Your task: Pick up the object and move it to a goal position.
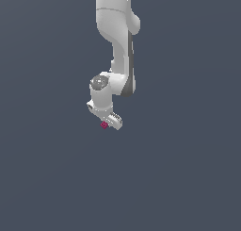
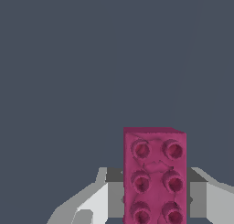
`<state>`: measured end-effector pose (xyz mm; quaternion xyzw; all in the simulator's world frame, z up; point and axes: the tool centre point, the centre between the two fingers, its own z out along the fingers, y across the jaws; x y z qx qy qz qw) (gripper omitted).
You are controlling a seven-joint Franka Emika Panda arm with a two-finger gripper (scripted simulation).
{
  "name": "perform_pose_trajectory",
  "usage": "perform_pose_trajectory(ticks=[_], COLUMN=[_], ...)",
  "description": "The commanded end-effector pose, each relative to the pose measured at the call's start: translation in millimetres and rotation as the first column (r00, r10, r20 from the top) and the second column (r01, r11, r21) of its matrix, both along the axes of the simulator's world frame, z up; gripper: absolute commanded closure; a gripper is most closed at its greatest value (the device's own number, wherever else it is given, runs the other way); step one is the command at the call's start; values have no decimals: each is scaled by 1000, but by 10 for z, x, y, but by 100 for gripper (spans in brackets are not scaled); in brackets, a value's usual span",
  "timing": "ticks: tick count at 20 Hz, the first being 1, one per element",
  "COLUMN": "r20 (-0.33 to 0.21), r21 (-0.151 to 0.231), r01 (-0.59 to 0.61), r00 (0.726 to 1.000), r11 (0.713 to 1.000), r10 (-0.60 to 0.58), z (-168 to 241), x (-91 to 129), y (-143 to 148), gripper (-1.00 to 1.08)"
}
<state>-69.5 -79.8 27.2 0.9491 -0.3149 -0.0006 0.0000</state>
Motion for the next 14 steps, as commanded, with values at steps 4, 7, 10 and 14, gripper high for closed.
perform_pose_trajectory(ticks=[4, 7, 10, 14], r20=[1, 1, 1, 1], r21=[-1, -2, -2, -2], r01=[0, 0, 1, 1], r00=[1000, 1000, 1000, 1000], r11=[1000, 1000, 1000, 1000], r10=[0, 0, -1, -1], z=[254, 441, 651, 954], x=[194, 338, 501, 741], y=[-25, -44, -66, -96], gripper=[108, 108, 108, 108])
